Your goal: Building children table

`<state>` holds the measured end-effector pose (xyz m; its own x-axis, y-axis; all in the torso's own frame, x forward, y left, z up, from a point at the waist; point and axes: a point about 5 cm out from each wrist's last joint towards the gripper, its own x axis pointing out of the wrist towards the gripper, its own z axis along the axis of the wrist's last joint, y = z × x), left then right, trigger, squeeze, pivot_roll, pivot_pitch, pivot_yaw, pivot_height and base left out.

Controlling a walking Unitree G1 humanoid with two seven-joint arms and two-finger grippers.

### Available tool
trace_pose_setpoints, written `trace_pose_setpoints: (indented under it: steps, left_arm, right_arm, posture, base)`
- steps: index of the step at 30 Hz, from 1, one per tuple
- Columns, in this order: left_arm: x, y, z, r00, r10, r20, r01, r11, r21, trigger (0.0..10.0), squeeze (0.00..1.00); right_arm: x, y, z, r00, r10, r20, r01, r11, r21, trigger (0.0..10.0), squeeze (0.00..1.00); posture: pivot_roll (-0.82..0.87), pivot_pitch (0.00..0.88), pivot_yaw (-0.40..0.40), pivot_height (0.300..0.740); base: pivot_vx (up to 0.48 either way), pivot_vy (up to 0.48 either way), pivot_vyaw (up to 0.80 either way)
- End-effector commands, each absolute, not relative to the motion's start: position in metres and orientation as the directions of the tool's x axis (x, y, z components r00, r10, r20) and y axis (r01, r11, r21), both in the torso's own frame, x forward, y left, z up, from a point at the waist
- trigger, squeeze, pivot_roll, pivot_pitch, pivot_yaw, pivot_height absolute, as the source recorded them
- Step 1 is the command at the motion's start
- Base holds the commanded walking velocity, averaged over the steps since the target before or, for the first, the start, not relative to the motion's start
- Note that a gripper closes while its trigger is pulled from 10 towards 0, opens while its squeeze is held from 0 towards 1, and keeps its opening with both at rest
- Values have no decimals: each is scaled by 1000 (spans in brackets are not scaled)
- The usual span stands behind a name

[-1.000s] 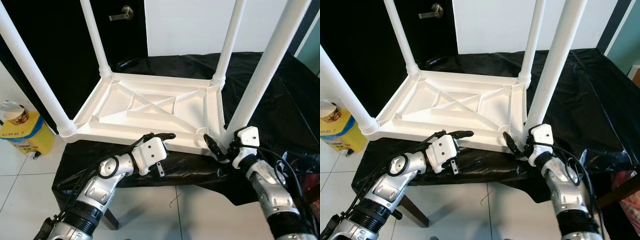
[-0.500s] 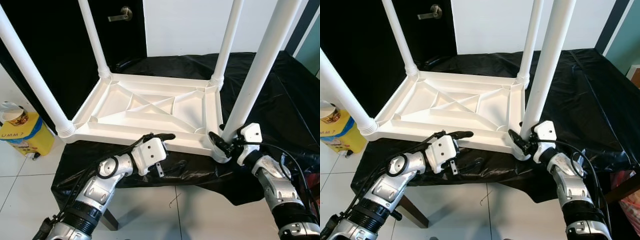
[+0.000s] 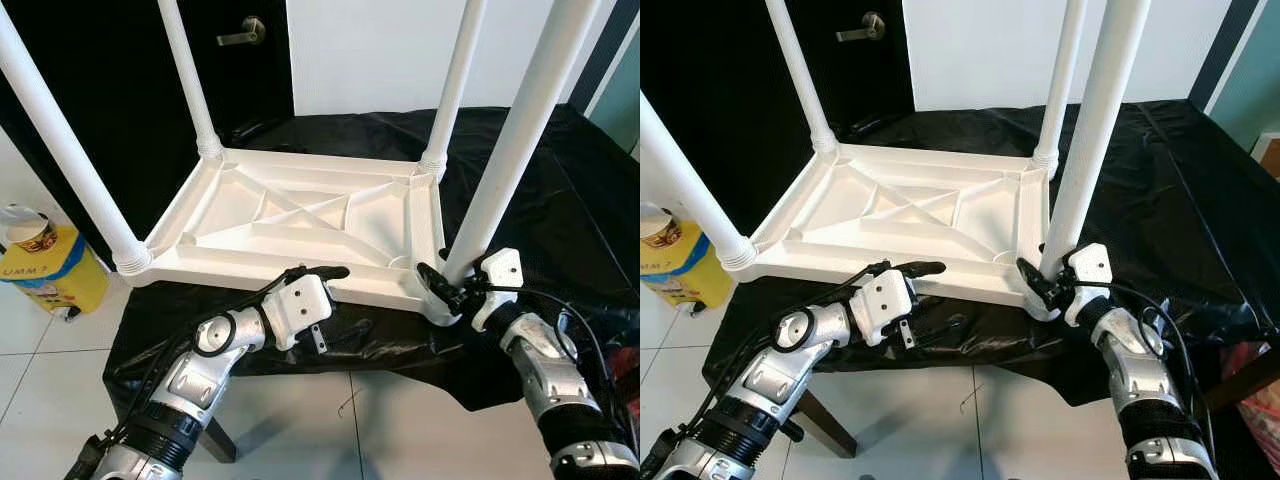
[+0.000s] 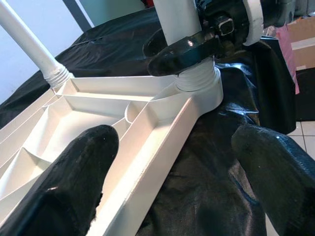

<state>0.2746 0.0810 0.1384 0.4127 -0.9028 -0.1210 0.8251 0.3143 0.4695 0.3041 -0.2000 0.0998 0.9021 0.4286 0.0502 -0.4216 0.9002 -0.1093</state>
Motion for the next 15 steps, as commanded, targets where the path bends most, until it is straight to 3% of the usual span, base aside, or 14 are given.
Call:
trace_pose_setpoints:
  steps: [1,11,15]
  left_arm:
    - [277,84,139,444,-888,-121,813,342,472,10000,0]
    - [279,85,140,460,-881,-110,805,361,470,10000,0]
    - [279,85,140,463,-880,-108,804,365,469,10000,0]
  right_arm:
    - [297,-203,74,931,355,-84,-363,927,-100,10000,0]
    - [293,-198,62,987,132,-96,-135,991,-16,10000,0]
    - [288,-193,57,994,-36,-104,40,998,41,10000,0]
  posture:
    - [-76,0,11,740]
    - [-75,0,-5,740]
    - [-67,0,-16,740]
  base:
    - [0,0,0]
    - [0,0,0]
    - [0,0,0]
